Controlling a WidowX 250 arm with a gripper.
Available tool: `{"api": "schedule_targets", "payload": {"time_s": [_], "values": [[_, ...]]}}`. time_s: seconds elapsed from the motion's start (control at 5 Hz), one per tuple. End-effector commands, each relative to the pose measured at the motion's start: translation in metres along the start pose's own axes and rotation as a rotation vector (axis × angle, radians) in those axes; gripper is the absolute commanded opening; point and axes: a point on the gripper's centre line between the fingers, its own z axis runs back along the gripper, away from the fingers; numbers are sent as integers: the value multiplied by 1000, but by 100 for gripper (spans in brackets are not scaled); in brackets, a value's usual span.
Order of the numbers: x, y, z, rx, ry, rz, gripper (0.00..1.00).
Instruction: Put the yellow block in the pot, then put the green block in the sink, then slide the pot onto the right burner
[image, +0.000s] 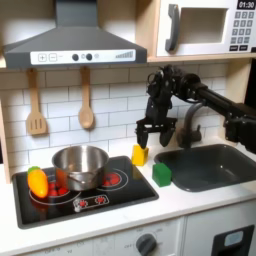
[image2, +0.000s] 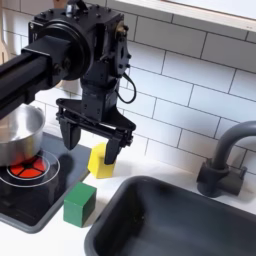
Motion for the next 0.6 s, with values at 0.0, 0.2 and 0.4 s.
{"api": "schedule_targets", "payload": {"time_s": [0.0,0.2,0.4], "values": [[0,0,0,-1,-1,2,100],[8,2,-5,0,-2,-3,100],[17,-3,-10,6,10,-43,100]]}}
